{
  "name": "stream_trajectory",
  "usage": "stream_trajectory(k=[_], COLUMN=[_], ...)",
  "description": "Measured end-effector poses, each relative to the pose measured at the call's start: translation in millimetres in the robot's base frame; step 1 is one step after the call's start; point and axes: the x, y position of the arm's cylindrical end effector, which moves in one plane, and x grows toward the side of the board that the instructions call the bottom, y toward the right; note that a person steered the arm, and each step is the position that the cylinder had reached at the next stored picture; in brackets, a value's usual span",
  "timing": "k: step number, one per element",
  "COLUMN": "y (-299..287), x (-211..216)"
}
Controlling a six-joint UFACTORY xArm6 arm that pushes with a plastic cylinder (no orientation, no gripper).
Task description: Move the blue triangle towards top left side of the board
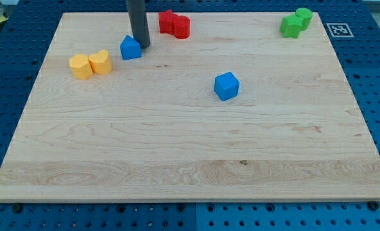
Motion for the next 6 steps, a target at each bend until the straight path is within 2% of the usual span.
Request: stream_trajectory(k=[2, 3, 4, 6], y=[58.3, 45.6, 5.7, -2.7], x=[33.6, 42.5, 41.6, 28.3])
